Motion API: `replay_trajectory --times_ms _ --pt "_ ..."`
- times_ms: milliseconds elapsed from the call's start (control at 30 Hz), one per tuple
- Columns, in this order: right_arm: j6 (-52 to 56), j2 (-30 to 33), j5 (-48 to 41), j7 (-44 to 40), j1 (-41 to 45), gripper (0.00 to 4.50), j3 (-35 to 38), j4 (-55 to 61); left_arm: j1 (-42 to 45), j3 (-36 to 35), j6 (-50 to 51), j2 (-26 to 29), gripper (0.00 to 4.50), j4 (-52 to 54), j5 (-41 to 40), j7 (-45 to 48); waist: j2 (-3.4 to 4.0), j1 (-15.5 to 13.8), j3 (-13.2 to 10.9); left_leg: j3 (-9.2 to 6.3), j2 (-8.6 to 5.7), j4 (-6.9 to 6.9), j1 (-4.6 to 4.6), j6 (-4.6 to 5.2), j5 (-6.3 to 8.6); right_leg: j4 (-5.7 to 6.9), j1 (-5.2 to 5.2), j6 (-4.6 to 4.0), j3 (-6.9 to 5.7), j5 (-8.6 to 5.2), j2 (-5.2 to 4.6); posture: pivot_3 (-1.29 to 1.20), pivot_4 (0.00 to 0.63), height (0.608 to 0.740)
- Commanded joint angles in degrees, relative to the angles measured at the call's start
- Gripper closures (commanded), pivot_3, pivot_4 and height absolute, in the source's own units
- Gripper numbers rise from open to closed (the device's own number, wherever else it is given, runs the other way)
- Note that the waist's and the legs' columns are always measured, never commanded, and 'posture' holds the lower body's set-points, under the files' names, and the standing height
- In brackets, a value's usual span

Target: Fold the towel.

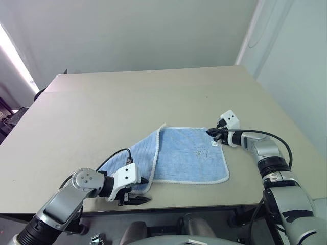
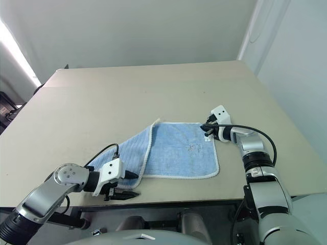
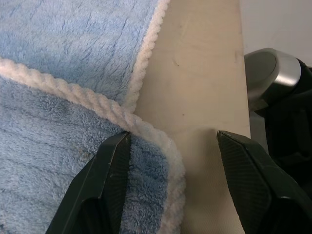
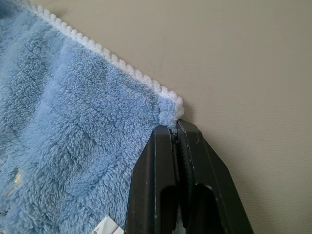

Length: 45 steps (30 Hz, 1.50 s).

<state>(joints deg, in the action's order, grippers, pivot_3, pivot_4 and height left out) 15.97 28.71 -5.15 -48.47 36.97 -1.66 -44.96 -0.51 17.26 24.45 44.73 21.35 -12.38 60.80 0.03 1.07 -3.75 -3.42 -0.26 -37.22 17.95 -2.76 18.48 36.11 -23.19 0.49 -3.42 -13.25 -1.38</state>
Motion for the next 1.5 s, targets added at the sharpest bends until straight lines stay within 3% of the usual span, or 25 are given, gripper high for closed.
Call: replay_trajectory --times_ms 33,167,233,400,633,833,967,1233,1500 --pt "1.2 1.5 1.8 2.1 -1.1 4.5 -0.1 -0.9 0.4 0.6 1.2 1.3 2.43 -0.2 1.3 -0.1 -0.02 0.0 0.0 -0.01 0.0 0.0 0.0 0.0 0.0 0.0 0.0 0.0 0.0 0.0 0.01 0.0 0.0 0.74" --pt "1.1 1.5 1.8 2.4 -1.1 4.5 -0.1 -1.0 -0.1 0.2 1.0 1.3 3.94 -0.7 1.3 -0.2 -0.02 0.0 0.0 -0.01 0.0 0.01 0.0 0.0 0.0 -0.03 0.01 0.0 0.01 0.0 0.01 0.0 0.0 0.74" --pt "1.0 1.4 1.9 2.5 -1.1 4.5 -0.1 -1.1 -0.5 -0.1 0.6 1.4 4.46 -1.1 1.4 -0.3 -0.04 0.0 0.0 0.0 0.0 0.02 0.0 0.0 0.0 -0.03 0.01 0.0 0.03 0.0 0.01 0.0 0.0 0.74" --pt "0.6 1.3 1.9 2.6 -0.9 4.5 -0.2 -1.5 -1.9 -2.9 -1.6 1.3 4.46 -2.2 -0.6 -0.3 -0.04 0.0 0.0 0.0 -0.01 0.02 0.0 0.0 0.0 -0.03 0.0 0.01 0.06 0.0 0.0 0.0 0.0 0.74" --pt "0.0 1.1 1.0 2.3 -0.4 4.5 0.7 -2.2 -3.5 -19.7 2.7 1.2 4.46 -3.9 -14.7 0.6 -0.14 -0.1 0.0 -0.11 0.03 -0.05 0.09 0.0 0.0 -0.07 -0.07 0.0 0.07 0.0 0.22 0.0 0.0 0.74" --pt "-1.4 -0.1 -3.4 2.9 2.7 4.5 5.5 -3.9 3.5 -31.7 7.9 1.2 4.46 -11.9 -22.0 -2.1 -0.16 -0.1 0.0 -0.17 0.03 -0.12 0.29 0.0 0.0 -0.1 -0.19 0.01 0.19 0.01 0.37 0.0 0.0 0.74" --pt "-4.7 -0.6 -4.9 3.5 5.4 4.5 7.8 -6.2 13.3 -33.6 4.6 0.7 4.46 -26.2 -18.6 -5.6 -0.11 0.1 -0.1 -0.17 -0.01 -0.01 0.36 0.0 0.0 -0.03 -0.28 0.04 0.55 0.04 0.59 0.0 0.0 0.74" --pt "-13.7 -1.3 -6.9 5.5 12.0 4.5 12.5 -10.7 38.1 -30.5 -14.5 -5.3 4.46 -57.0 -6.4 -16.9 -0.14 -0.2 -0.1 0.03 0.0 0.15 0.43 0.01 0.0 0.06 -0.82 0.05 1.03 0.39 0.73 0.0 0.0 0.74" --pt "-41.5 -2.3 -4.6 15.6 19.4 4.5 14.6 -17.1 59.7 -30.1 -37.4 -9.5 4.46 -85.1 1.3 -27.2 -0.22 -0.1 -0.1 0.45 -0.06 0.16 0.56 0.02 0.01 0.0 -1.09 0.21 1.42 0.56 0.63 0.0 0.0 0.74"
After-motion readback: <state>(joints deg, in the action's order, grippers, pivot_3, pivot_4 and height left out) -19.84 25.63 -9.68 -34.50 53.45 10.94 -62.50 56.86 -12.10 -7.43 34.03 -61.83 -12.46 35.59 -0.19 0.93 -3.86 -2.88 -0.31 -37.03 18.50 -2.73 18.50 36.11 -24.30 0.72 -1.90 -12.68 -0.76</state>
